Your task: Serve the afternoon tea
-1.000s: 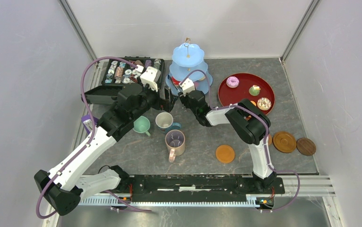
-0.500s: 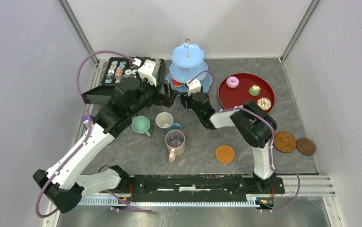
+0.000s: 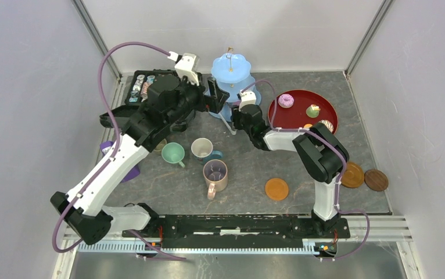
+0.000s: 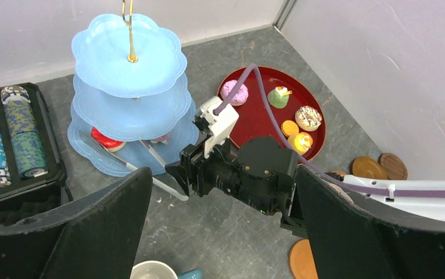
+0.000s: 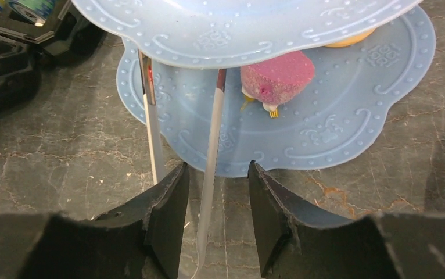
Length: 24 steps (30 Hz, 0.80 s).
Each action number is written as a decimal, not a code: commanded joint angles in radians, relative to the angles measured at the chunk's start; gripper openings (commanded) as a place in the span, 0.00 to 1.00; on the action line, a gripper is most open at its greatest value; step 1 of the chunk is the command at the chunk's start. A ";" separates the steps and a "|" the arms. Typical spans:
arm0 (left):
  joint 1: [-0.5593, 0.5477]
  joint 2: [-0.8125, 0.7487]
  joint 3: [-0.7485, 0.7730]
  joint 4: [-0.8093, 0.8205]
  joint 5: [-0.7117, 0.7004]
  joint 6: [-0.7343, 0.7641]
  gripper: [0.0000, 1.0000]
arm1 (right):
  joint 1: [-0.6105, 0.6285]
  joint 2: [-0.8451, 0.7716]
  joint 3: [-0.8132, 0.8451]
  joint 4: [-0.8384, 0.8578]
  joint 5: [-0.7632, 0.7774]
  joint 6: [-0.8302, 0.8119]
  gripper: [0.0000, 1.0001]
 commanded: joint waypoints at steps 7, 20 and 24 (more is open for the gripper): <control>-0.004 -0.048 -0.070 0.074 -0.047 0.096 1.00 | -0.005 0.112 0.146 -0.109 -0.033 -0.064 0.46; -0.004 -0.080 -0.157 0.105 -0.050 0.105 1.00 | 0.011 0.124 0.209 -0.176 0.038 -0.069 0.18; -0.004 -0.076 -0.163 0.108 -0.054 0.105 1.00 | 0.011 0.078 0.198 -0.172 0.045 -0.033 0.10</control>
